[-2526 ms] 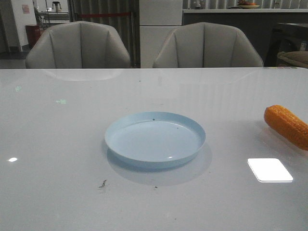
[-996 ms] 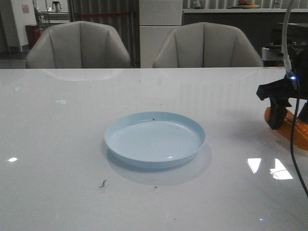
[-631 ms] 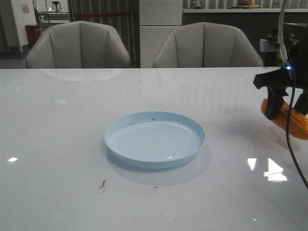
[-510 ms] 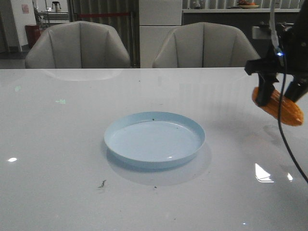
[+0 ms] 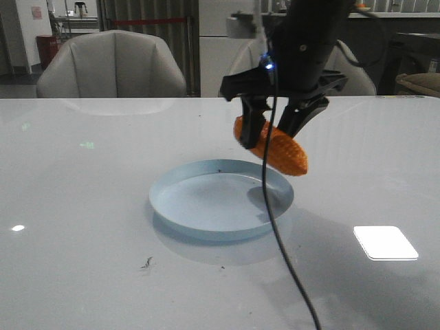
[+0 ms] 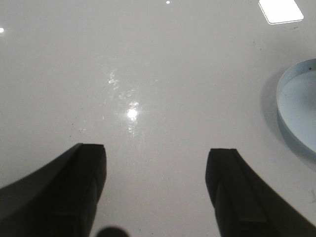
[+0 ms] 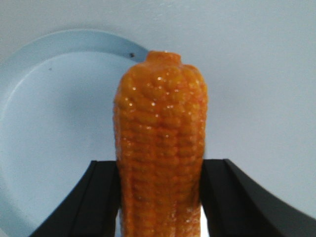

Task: Place corn on plate with both arms

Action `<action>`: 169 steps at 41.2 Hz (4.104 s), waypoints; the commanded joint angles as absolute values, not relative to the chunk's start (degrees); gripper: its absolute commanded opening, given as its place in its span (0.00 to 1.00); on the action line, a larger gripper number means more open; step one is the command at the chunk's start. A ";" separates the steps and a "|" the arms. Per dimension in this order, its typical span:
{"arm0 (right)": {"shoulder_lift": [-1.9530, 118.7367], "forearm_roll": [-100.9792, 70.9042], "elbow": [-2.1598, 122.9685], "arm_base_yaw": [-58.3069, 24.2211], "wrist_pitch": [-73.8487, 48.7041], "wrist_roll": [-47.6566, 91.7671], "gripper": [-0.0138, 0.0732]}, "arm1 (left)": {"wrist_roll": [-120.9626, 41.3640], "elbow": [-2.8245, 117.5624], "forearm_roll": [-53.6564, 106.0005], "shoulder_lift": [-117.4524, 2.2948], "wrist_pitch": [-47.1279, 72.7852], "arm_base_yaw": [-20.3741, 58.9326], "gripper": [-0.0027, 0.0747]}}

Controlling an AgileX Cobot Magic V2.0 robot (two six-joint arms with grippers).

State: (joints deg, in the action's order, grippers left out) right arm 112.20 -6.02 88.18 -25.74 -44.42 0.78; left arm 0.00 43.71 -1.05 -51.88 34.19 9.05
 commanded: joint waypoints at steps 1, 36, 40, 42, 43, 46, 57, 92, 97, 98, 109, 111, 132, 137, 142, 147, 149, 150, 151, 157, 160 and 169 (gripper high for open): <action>110.76 -5.97 90.14 -27.85 -41.51 1.20 0.41 | 0.83 45.24 -0.71 -51.45 30.04 8.88 0.67; 102.58 -5.65 98.83 -25.76 -45.86 1.11 0.82 | 0.83 45.24 -0.71 -51.45 29.92 8.88 0.67; 96.35 -5.93 96.64 -21.07 -46.58 1.08 0.82 | 0.83 45.24 -0.71 -51.45 29.23 8.88 0.67; 92.91 -6.26 94.30 -18.93 -46.28 1.04 0.82 | 0.83 45.24 -0.71 -51.45 28.66 8.88 0.67; 91.40 -6.27 92.22 -17.44 -45.87 1.04 0.82 | 0.83 45.24 -0.71 -51.45 28.53 8.88 0.67; 85.62 -6.27 85.41 -13.58 -43.76 1.04 0.82 | 0.83 45.24 -1.11 -51.45 28.17 8.88 0.67; 68.22 -6.32 55.54 0.02 -35.64 1.04 0.82 | 0.83 45.24 -1.70 -51.45 27.79 8.88 0.67; 58.02 -6.46 47.66 0.79 -38.13 1.04 0.82 | 0.83 45.24 -1.70 -51.45 27.00 8.88 0.15; 58.02 -6.46 47.66 0.79 -38.13 1.04 0.82 | 0.83 45.24 -1.70 -51.45 27.00 8.88 0.15; 58.02 -6.46 47.66 0.79 -38.13 1.04 0.82 | 0.83 45.24 -1.70 -51.45 27.00 8.88 0.15; 58.02 -6.46 47.66 0.79 -38.13 1.04 0.82 | 0.83 43.18 -1.99 -50.76 22.08 8.88 0.15; 58.02 -6.46 47.66 0.79 -38.26 1.04 0.82 | 0.83 40.83 -1.87 -48.69 16.82 8.88 0.15; 58.02 -6.46 47.66 0.79 -38.26 1.04 0.82 | 0.83 6.49 -1.72 -15.66 -17.75 3.20 0.15; 58.02 -6.46 47.66 0.79 -38.26 1.04 0.82 | 0.83 2.13 -1.72 -6.93 -17.75 2.61 0.15; 58.02 -6.46 47.66 0.79 -38.35 1.04 0.82 | 0.83 -0.40 -1.72 1.02 -12.13 2.61 0.15; 58.03 -6.46 47.66 0.79 -38.52 1.04 0.82 | 0.83 -0.47 -1.75 0.34 -7.07 2.61 0.15; 58.03 -6.46 47.66 0.79 -38.52 1.04 0.82 | 0.83 -0.47 -1.75 0.46 -4.92 2.61 0.15; 58.03 -6.46 47.66 0.79 -38.52 1.04 0.82 | 0.83 -0.47 -1.75 0.58 -4.23 2.61 0.15; 58.03 -6.46 47.66 0.79 -38.52 1.04 0.82 | 0.83 -0.47 -1.75 0.69 -3.65 2.61 0.15; 58.03 -6.46 47.66 0.79 -38.52 1.04 0.82 | 0.83 -0.47 -1.75 0.69 -3.54 2.61 0.15; 58.03 -6.46 47.66 0.79 -38.52 1.04 0.82 | 0.83 -0.47 -1.75 0.69 -3.54 2.61 0.15; 58.03 -6.46 47.66 0.79 -38.52 1.04 0.82 | 0.83 -0.47 -1.75 0.69 -3.54 2.61 0.15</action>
State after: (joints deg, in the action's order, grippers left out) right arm 59.13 -6.24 46.17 0.57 -41.41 0.78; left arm 0.00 -0.40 -1.87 0.27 0.82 2.66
